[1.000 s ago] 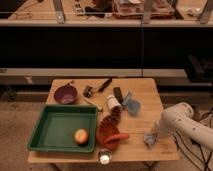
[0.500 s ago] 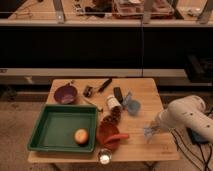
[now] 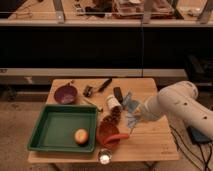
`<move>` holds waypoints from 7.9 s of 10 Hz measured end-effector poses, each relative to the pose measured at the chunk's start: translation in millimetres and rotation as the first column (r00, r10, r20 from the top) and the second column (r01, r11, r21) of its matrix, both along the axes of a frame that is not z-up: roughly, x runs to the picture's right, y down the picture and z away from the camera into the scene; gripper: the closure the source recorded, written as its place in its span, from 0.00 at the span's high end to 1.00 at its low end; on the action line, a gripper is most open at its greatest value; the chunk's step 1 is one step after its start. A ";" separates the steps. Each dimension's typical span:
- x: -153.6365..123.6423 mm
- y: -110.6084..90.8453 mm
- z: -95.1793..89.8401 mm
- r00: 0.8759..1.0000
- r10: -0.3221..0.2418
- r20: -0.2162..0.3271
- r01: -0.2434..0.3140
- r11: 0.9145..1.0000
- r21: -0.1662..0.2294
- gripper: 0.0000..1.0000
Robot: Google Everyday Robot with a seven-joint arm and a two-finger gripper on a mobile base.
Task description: Wipe tray with towel
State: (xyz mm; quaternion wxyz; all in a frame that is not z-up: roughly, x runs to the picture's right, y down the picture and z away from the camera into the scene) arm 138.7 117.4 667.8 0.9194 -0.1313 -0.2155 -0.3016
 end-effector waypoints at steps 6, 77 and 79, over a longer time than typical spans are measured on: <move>-96.1 -1.3 3.1 0.982 -0.056 0.182 0.046 0.997 0.057 0.00; -447.7 132.6 90.3 0.657 -0.718 0.230 0.733 0.679 0.027 0.00; -412.4 135.1 86.5 0.712 -0.668 0.216 0.685 0.729 -0.003 0.00</move>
